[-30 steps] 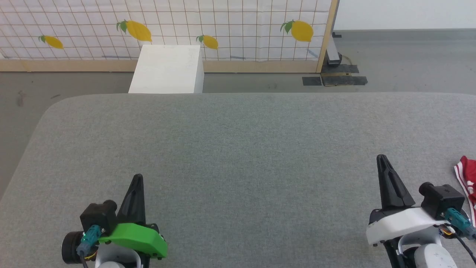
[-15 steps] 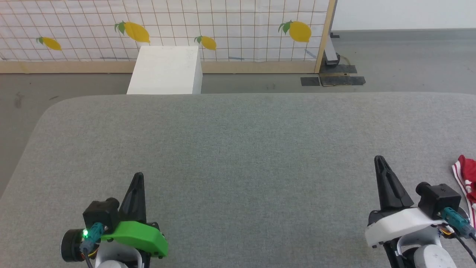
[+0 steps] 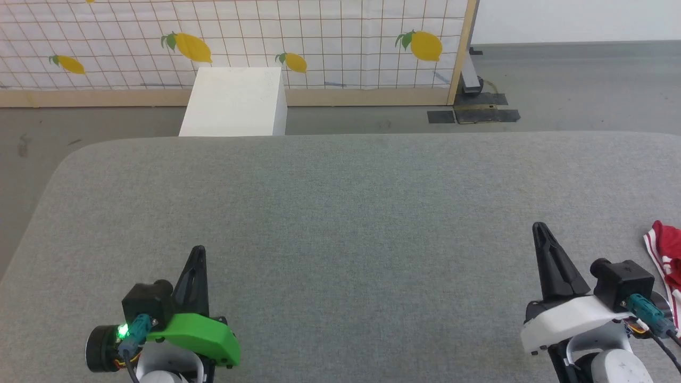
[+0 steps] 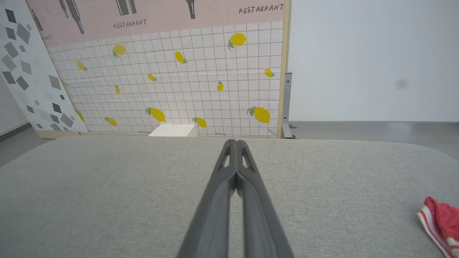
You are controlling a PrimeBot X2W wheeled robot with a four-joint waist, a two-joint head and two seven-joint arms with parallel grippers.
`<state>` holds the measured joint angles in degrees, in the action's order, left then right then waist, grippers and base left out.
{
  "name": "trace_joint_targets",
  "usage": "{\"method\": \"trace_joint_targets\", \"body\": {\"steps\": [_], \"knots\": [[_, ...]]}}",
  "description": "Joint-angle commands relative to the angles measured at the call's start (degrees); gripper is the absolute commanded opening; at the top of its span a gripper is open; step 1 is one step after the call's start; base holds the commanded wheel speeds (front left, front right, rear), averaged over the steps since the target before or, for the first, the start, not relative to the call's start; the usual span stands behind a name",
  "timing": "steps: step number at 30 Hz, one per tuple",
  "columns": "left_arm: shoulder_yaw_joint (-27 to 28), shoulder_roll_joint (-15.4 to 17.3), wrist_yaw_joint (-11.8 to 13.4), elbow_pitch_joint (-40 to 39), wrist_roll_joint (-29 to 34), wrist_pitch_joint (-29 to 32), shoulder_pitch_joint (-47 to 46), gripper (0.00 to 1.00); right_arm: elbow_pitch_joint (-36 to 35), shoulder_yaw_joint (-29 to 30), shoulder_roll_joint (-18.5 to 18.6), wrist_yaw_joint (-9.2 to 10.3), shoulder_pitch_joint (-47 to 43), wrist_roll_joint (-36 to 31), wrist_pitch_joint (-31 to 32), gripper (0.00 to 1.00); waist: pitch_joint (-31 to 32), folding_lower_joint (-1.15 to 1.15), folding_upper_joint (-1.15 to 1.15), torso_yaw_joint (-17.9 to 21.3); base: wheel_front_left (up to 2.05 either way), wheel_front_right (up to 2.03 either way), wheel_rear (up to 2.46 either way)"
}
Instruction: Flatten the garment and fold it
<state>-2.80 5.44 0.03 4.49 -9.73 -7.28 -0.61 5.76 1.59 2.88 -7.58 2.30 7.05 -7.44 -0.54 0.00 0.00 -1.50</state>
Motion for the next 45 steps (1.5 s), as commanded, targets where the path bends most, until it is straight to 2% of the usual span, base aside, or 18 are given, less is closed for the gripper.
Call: {"method": "trace_joint_targets", "body": {"steps": [1,45], "knots": [[0.21,-0.32,-0.01,-0.45,0.63,0.29,0.32,0.00,-0.47,-0.18,0.00,0.05,-0.81,-0.58,0.48,0.00,0.01,0.00,0.00,0.03,0.00,0.00,0.00],[2.14,-2.00,-0.02,-3.47,7.42,5.51,0.54,0.00,-4.42,-1.23,-0.01,0.08,-1.92,-5.41,5.68,0.00,0.41,0.00,0.00,1.12,0.00,0.00,0.00]]}}
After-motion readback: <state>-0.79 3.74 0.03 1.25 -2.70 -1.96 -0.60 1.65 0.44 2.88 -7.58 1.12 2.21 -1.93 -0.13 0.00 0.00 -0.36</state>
